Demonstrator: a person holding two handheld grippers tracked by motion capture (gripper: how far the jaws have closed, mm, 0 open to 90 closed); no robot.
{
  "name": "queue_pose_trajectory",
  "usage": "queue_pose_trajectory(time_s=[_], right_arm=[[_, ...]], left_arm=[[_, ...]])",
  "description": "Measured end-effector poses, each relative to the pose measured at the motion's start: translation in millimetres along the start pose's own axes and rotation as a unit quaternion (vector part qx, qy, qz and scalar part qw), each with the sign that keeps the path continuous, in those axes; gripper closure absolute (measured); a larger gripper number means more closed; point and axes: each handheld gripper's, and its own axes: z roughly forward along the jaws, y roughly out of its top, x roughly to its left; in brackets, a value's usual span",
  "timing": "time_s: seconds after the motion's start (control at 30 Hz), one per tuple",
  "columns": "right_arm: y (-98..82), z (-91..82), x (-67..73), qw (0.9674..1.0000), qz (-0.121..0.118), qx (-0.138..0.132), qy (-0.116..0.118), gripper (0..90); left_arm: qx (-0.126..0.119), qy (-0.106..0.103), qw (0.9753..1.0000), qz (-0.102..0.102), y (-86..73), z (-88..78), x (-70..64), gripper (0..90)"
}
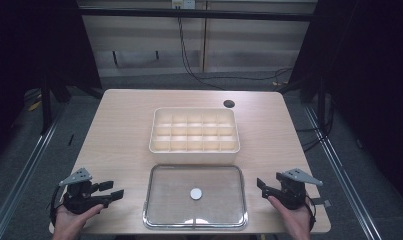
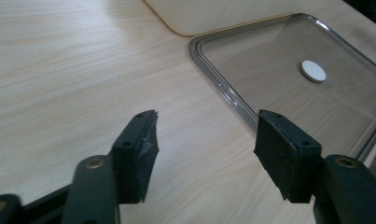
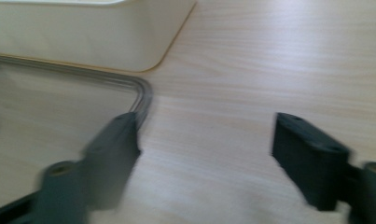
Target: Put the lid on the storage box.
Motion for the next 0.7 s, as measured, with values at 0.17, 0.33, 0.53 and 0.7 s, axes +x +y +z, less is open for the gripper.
queue_pose_trajectory(time_s=[0.17,0.33,0.53,0.7], right_arm=[[1.1,-3.2,-1.9,0.9999,0.011,0.007,0.009,27.4],[4.8,-11.8,5.7,0.9994,-0.032,0.001,-0.012,35.0],[10.2,-10.3,10.8,0.9990,-0.020,0.041,0.002,33.2],[19.0,-3.9,20.9,0.9989,-0.015,0.038,0.026,29.1]], left_arm=[[0.008,-0.001,0.9999,0.007,-0.4,1.4,-2.1,39.9],[0.013,0.000,0.9997,0.022,-1.2,-0.2,-5.8,44.2],[0.004,0.006,0.9999,0.015,2.8,-2.7,-9.2,48.6],[0.012,0.004,0.9994,0.031,13.5,7.9,-13.0,46.4]])
